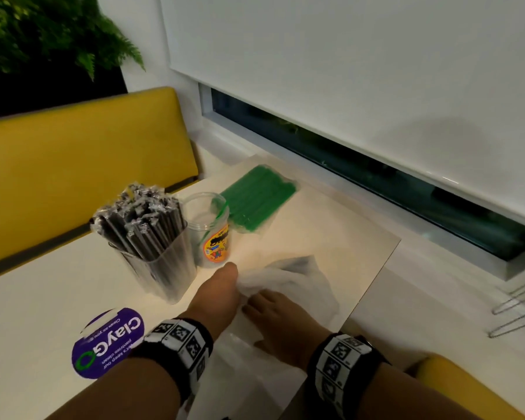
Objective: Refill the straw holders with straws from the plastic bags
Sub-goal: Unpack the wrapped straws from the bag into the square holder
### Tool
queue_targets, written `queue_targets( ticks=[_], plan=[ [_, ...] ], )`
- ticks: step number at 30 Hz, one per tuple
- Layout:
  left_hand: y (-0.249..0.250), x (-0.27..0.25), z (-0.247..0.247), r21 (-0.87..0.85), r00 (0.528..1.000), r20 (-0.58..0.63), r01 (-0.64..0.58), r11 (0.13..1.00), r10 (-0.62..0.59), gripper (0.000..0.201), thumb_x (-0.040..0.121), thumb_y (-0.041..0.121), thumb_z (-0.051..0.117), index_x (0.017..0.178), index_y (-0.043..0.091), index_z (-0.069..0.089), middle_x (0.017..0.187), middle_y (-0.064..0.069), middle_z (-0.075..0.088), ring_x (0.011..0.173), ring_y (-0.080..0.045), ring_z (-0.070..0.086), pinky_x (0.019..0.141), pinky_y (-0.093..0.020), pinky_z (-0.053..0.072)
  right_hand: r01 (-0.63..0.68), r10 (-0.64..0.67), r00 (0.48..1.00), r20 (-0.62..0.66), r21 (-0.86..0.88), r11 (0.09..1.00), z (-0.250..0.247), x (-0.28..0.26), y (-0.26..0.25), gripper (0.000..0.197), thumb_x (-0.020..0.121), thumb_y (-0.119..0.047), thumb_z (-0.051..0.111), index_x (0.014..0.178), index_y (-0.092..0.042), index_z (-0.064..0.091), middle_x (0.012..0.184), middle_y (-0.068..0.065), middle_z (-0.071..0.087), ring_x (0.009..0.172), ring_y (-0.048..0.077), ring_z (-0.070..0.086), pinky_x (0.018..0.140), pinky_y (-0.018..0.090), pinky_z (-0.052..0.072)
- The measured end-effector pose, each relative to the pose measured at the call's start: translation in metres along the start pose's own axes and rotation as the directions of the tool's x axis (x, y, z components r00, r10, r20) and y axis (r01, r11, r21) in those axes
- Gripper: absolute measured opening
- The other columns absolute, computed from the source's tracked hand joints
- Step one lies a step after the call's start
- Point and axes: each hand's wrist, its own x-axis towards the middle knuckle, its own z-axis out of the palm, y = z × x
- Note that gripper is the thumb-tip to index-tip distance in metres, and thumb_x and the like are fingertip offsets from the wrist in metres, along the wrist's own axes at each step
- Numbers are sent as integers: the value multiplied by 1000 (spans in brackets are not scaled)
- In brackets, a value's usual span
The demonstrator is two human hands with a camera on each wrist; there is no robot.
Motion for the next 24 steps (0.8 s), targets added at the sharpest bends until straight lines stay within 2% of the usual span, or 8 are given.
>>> queue_targets(
  ticks=[4,6,9,12,15,18,20,24],
  plan=[
    [-3,10,-3,-102,996,6,92,990,-92,25,96,11,42,120,16,45,107,-14,62,96,-33,61,74,-30,41,44,-44,999,8,-10,999,1,5,-4,89,71,-38,77,143,-4,38,141,13,47,120,29,49,104,37,45],
    [-6,14,-8,-144,990,45,140,980,-135,17,92,15,39,107,23,42,98,-16,62,90,-36,62,76,-37,50,45,-44,997,-59,29,999,1,12,-9,70,79,-28,67,141,-3,46,138,13,52,123,28,50,105,36,46],
    [-10,19,-13,-54,990,82,123,991,-118,11,87,22,46,96,24,39,92,-13,63,89,-37,63,77,-41,52,-28,33,997,-72,72,997,0,21,-12,51,82,-11,54,132,-2,56,128,13,59,108,31,58,91,41,55],
    [-9,21,-16,23,999,-1,37,999,-37,17,87,31,58,97,22,47,96,-11,66,92,-37,63,72,-37,45,-224,220,970,103,23,974,0,19,-7,63,95,-13,48,151,-6,22,147,16,39,103,34,56,84,46,52],
    [-2,22,-17,151,990,-71,-106,983,118,17,90,31,60,98,16,57,104,-6,64,100,-29,59,75,-34,40,-349,342,924,171,14,937,-1,15,1,93,88,-28,65,155,-17,0,153,10,26,94,33,60,71,42,50],
    [1,24,-21,202,980,-57,-178,963,193,27,88,40,63,100,16,57,107,-3,58,105,-24,53,82,-35,41,-419,397,892,217,70,905,-5,16,6,107,75,-32,79,152,-21,4,144,10,38,95,31,63,77,42,55],
    [3,24,-21,247,972,-50,-210,946,228,19,89,31,61,100,16,56,108,-4,55,106,-24,51,83,-35,42,-467,439,870,225,86,880,-4,15,10,107,75,-35,80,151,-24,5,139,10,46,103,30,62,87,43,55],
    [2,17,-12,34,989,-69,-132,991,134,8,92,10,46,97,16,49,99,-6,57,92,-28,59,74,-35,44,-434,427,900,89,85,897,-7,13,14,64,92,-37,59,147,-16,32,139,6,52,123,27,54,104,37,42]
  ],
)
